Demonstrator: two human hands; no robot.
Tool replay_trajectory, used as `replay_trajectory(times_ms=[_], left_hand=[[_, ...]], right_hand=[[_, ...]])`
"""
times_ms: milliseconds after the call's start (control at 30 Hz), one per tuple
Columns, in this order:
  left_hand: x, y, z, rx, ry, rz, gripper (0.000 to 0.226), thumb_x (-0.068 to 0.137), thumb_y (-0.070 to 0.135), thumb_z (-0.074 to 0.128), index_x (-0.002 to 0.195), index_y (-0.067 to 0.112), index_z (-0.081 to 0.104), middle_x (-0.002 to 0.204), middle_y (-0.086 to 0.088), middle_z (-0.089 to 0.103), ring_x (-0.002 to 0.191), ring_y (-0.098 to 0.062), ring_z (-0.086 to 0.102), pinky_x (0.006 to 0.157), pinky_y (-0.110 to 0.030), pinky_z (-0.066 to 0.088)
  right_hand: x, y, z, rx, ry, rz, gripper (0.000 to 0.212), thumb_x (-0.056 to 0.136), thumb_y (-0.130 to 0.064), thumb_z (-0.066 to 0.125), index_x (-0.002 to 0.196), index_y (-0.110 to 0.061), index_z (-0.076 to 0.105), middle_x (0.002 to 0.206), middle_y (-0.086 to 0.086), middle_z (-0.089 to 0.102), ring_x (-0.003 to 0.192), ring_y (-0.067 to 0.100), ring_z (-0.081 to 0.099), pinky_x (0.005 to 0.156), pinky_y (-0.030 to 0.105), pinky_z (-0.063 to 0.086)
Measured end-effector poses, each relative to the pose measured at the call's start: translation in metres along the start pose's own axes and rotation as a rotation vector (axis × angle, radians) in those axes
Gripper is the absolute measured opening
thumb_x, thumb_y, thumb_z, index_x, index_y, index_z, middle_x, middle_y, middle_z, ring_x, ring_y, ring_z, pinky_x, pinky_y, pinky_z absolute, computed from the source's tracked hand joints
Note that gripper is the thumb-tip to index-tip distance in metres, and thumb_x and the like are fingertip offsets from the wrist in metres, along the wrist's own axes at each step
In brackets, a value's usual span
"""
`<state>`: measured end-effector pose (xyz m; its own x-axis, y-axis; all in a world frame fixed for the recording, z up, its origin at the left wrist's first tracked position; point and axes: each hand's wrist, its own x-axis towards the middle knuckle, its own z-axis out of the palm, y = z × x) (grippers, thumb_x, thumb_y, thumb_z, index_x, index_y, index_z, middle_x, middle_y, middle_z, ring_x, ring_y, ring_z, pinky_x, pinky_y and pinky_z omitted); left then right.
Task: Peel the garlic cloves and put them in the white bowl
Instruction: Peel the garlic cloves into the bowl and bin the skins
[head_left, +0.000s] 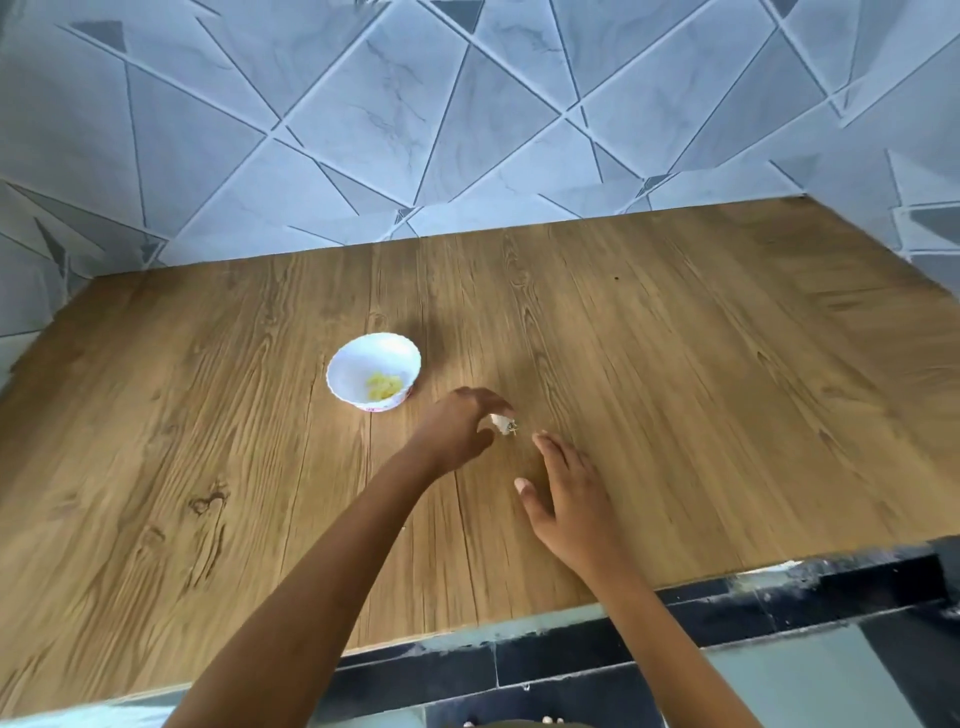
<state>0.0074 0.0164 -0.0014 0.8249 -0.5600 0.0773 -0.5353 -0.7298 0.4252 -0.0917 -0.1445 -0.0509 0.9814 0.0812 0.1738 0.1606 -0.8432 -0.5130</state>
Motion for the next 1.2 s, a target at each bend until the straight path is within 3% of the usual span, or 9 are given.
replay_trajectory(times_ms=[100, 267, 367, 433, 533, 767, 867, 1000, 1200], left_hand=[[0.002, 0.000, 0.009, -0.037, 0.050, -0.022, 0.026, 0.081, 0.004, 0.065, 0.106, 0.012, 0.071, 0.108, -0.003, 0.069, 0.100, -0.020, 0.063, 0.085, -0.031, 0.048], [-0.004, 0.000, 0.005, -0.084, 0.097, -0.077, 0.016, 0.084, 0.009, 0.067, 0.099, 0.009, 0.072, 0.095, -0.005, 0.071, 0.085, -0.018, 0.063, 0.072, -0.023, 0.044], [-0.017, 0.002, -0.006, -0.347, 0.134, -0.163, 0.019, 0.084, 0.004, 0.067, 0.103, 0.006, 0.069, 0.096, -0.003, 0.072, 0.078, -0.003, 0.064, 0.068, -0.006, 0.042], [-0.029, 0.005, -0.015, -0.538, 0.123, -0.227, 0.023, 0.085, 0.000, 0.065, 0.107, 0.008, 0.064, 0.097, -0.002, 0.070, 0.078, 0.002, 0.065, 0.070, -0.007, 0.046], [-0.049, 0.006, -0.023, -0.698, 0.082, -0.317, 0.023, 0.089, -0.005, 0.054, 0.106, 0.009, 0.059, 0.094, -0.005, 0.070, 0.079, -0.012, 0.064, 0.073, -0.019, 0.051], [-0.073, 0.007, -0.027, -0.765, 0.081, -0.415, 0.022, 0.090, -0.007, 0.052, 0.104, 0.004, 0.065, 0.085, -0.015, 0.068, 0.074, -0.014, 0.061, 0.068, -0.027, 0.051], [-0.081, 0.009, -0.023, -0.832, 0.153, -0.475, 0.015, 0.090, 0.008, 0.062, 0.103, 0.002, 0.067, 0.087, -0.018, 0.069, 0.076, -0.013, 0.065, 0.069, -0.023, 0.054], [-0.085, 0.009, -0.022, -0.825, 0.168, -0.530, 0.015, 0.085, 0.007, 0.068, 0.096, -0.002, 0.068, 0.089, -0.023, 0.069, 0.077, -0.017, 0.066, 0.072, -0.024, 0.057], [-0.080, 0.010, -0.014, -0.567, 0.253, -0.552, 0.014, 0.076, 0.013, 0.078, 0.087, 0.009, 0.071, 0.080, -0.005, 0.073, 0.072, -0.010, 0.066, 0.076, -0.027, 0.055]], right_hand=[[0.001, 0.001, -0.001, 0.115, 0.071, -0.015, 0.053, 0.093, -0.037, 0.048, 0.141, -0.014, 0.039, 0.142, 0.003, 0.044, 0.133, 0.015, 0.038, 0.111, 0.025, 0.024], [0.004, -0.001, -0.009, 0.382, 0.111, 0.044, 0.040, 0.094, -0.022, 0.056, 0.133, -0.017, 0.049, 0.130, -0.005, 0.054, 0.121, 0.006, 0.046, 0.104, 0.023, 0.037], [0.016, -0.013, -0.019, 0.724, 0.007, 0.161, 0.035, 0.094, -0.014, 0.055, 0.129, -0.017, 0.051, 0.127, -0.002, 0.056, 0.114, 0.004, 0.053, 0.096, 0.014, 0.041], [0.025, -0.023, -0.023, 0.982, -0.078, 0.250, 0.031, 0.095, -0.012, 0.054, 0.124, -0.019, 0.054, 0.122, 0.001, 0.061, 0.109, 0.009, 0.059, 0.095, 0.019, 0.046], [0.035, -0.036, -0.019, 1.235, -0.202, 0.339, 0.030, 0.094, -0.013, 0.056, 0.124, -0.012, 0.057, 0.113, 0.011, 0.066, 0.103, 0.018, 0.065, 0.085, 0.023, 0.053], [0.040, -0.054, -0.002, 1.257, -0.224, 0.423, 0.016, 0.088, -0.005, 0.063, 0.104, -0.003, 0.065, 0.083, 0.004, 0.069, 0.068, 0.005, 0.064, 0.068, 0.016, 0.054], [0.039, -0.057, 0.000, 1.299, -0.228, 0.428, 0.008, 0.086, -0.004, 0.064, 0.094, -0.006, 0.064, 0.085, 0.005, 0.069, 0.074, 0.009, 0.066, 0.068, 0.016, 0.054], [0.037, -0.059, -0.001, 1.311, -0.231, 0.381, 0.010, 0.087, -0.002, 0.063, 0.092, -0.010, 0.065, 0.088, 0.004, 0.069, 0.079, 0.007, 0.068, 0.071, 0.016, 0.054], [0.037, -0.061, -0.001, 1.371, -0.255, 0.427, 0.014, 0.085, -0.003, 0.064, 0.098, -0.009, 0.067, 0.092, 0.008, 0.070, 0.084, 0.013, 0.069, 0.074, 0.017, 0.054]])
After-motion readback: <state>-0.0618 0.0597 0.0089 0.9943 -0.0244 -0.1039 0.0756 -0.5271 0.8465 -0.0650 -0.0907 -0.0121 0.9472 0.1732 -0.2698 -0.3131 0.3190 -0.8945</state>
